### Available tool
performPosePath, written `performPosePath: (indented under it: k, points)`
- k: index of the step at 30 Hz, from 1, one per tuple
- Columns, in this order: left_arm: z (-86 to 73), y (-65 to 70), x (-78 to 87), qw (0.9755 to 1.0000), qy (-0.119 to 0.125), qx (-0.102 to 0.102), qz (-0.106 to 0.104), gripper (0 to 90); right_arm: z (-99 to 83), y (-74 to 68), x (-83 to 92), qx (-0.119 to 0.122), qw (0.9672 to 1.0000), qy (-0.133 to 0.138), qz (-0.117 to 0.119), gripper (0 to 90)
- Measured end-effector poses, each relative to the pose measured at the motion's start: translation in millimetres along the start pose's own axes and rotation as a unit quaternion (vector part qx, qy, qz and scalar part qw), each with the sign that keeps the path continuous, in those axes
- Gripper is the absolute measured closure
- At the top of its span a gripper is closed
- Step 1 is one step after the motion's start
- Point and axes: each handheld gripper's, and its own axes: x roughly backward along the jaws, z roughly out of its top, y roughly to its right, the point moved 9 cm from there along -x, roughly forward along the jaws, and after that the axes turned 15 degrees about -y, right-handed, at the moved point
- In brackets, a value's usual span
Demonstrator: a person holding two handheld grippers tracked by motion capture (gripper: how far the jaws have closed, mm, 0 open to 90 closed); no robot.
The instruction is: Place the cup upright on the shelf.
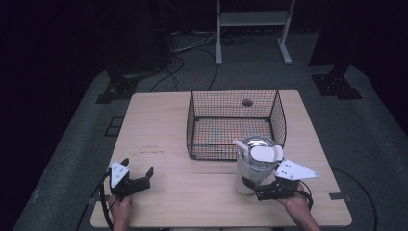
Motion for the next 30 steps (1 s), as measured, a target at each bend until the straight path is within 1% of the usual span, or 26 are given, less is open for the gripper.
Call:
performPosePath:
  k: [4, 7, 13, 21, 30]
  points:
    - [0.1, 0.0, 0.1, 1.0000, 0.001, 0.000, -0.001, 0.0, 9.3, 0.6, 1.8, 0.003, 1.0000, 0.000, 0.003, 8.4]
    - [0.2, -0.1, 0.0, 1.0000, 0.001, 0.001, -0.001, 0.0, 19.4, 1.8, 2.3, 0.013, 0.9999, 0.003, 0.003, 8.4]
    - [0.3, -0.2, 0.0, 1.0000, 0.002, 0.004, -0.001, 0.0, 37.4, 4.7, 1.2, 0.019, 0.9998, 0.007, 0.006, 8.4]
    - [0.3, -0.3, 0.1, 1.0000, 0.003, 0.005, -0.002, 0.0, 57.5, 7.4, -2.9, 0.020, 0.9997, 0.004, 0.015, 8.4]
    - [0.5, -0.7, 0.2, 1.0000, 0.004, 0.004, -0.002, 0.0, 78.4, 13.4, -8.0, 0.020, 0.9995, 0.012, 0.021, 8.4]
